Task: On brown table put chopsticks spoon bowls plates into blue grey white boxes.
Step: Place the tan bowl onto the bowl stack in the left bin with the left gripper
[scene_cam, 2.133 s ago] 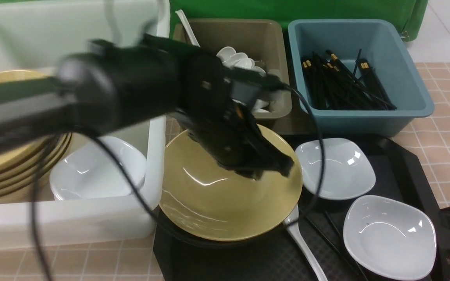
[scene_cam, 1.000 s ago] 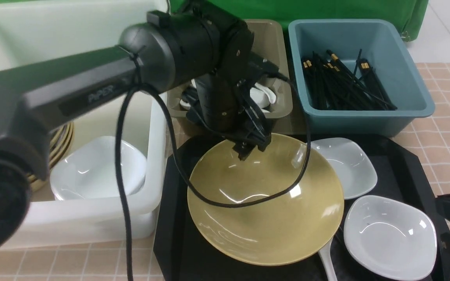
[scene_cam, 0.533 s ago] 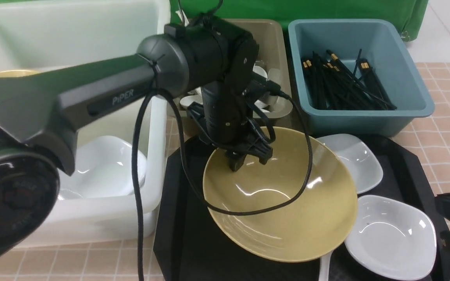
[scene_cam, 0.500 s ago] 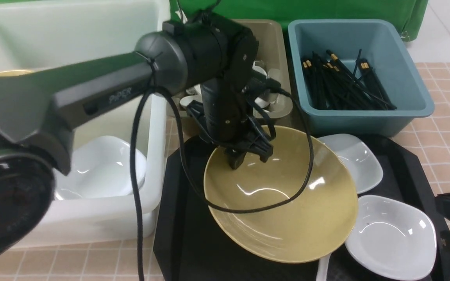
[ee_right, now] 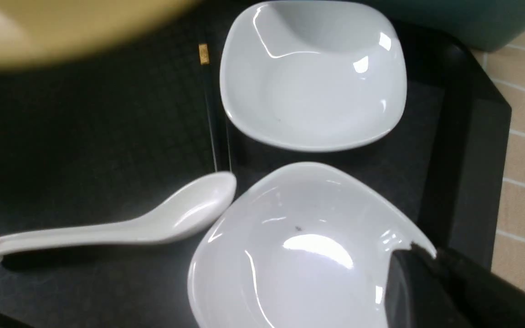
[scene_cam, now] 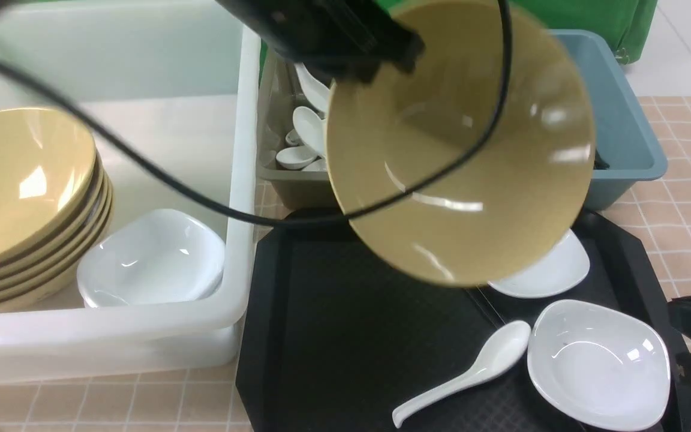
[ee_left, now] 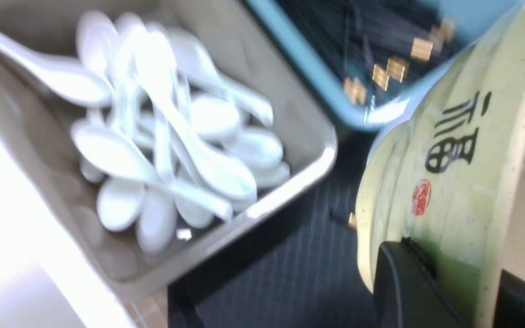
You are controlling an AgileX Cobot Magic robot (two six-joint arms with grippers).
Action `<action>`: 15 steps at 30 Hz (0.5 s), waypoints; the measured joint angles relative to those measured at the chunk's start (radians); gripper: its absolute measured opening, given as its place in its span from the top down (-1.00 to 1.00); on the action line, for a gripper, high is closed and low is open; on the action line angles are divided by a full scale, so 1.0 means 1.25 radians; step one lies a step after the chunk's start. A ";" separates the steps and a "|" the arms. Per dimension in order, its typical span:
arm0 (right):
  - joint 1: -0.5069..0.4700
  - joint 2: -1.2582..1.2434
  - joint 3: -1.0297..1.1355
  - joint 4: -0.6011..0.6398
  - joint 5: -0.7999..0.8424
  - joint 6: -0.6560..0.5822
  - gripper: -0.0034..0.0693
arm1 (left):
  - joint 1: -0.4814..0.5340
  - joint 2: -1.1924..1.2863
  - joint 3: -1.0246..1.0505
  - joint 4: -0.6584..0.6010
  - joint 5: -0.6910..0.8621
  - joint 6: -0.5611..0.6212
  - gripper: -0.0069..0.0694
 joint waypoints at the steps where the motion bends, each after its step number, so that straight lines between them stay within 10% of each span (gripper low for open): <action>1: 0.000 0.000 0.000 0.000 0.000 0.000 0.64 | 0.003 -0.012 0.008 0.001 -0.008 0.000 0.79; 11: 0.000 0.000 0.000 0.000 0.000 0.000 0.63 | 0.265 -0.294 0.308 0.068 -0.130 -0.091 0.79; 15: 0.000 0.000 0.000 0.000 0.000 0.000 0.63 | 0.513 -0.365 0.431 0.084 -0.183 -0.124 0.79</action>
